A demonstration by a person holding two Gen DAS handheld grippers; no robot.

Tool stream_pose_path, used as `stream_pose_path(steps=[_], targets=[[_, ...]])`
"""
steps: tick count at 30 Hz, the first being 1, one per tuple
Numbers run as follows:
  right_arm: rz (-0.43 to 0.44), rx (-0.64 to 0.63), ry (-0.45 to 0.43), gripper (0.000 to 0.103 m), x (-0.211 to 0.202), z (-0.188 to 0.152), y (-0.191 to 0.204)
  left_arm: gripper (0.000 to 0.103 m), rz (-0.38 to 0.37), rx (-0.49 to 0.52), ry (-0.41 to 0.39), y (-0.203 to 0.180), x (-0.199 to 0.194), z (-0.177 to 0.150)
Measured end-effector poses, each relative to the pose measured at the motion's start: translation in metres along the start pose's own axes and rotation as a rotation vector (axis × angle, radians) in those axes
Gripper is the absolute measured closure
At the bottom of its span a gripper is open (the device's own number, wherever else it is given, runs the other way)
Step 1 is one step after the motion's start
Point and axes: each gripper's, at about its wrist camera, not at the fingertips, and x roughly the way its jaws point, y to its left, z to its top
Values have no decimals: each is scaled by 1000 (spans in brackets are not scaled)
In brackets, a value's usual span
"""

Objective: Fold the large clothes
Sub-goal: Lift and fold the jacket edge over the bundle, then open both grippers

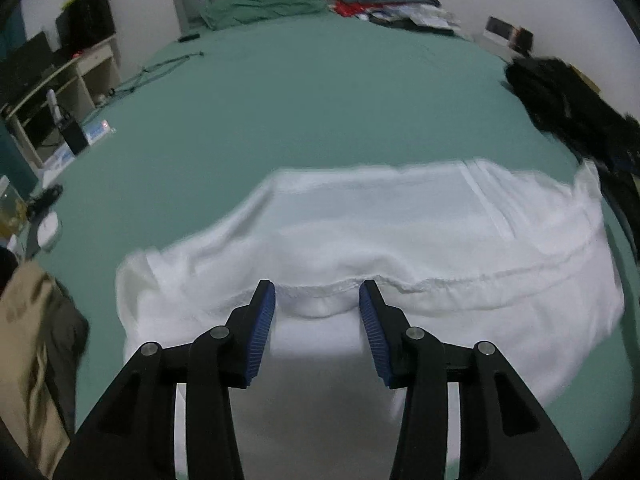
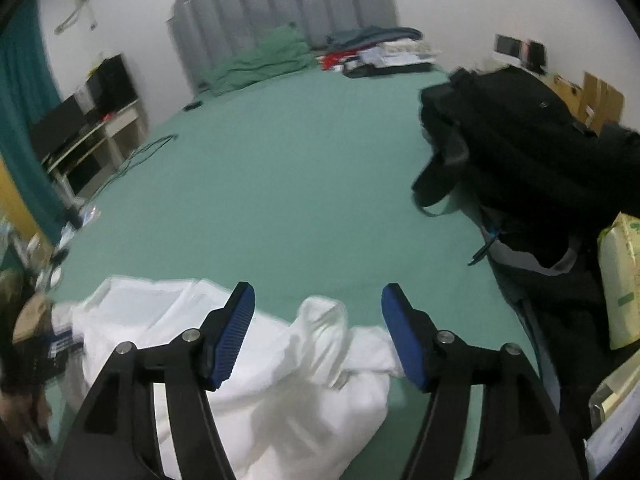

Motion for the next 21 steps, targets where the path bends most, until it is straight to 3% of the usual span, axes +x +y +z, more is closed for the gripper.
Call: stream_pose_path(steps=[5, 9, 14, 17, 19, 21], targets=[[94, -263, 70, 36, 1, -25, 58, 56, 65, -72, -16, 12, 16, 26], [120, -431, 101, 36, 16, -40, 93, 56, 8, -119, -29, 25, 6, 23], [150, -494, 151, 36, 35, -49, 105, 56, -86, -36, 3, 33, 1, -2], [187, -559, 193, 36, 41, -53, 116, 56, -68, 18, 66, 42, 19, -11], [123, -632, 174, 36, 48, -52, 123, 56, -31, 31, 76, 48, 29, -9], [60, -626, 168, 36, 63, -44, 120, 56, 7, 49, 77, 53, 41, -1]])
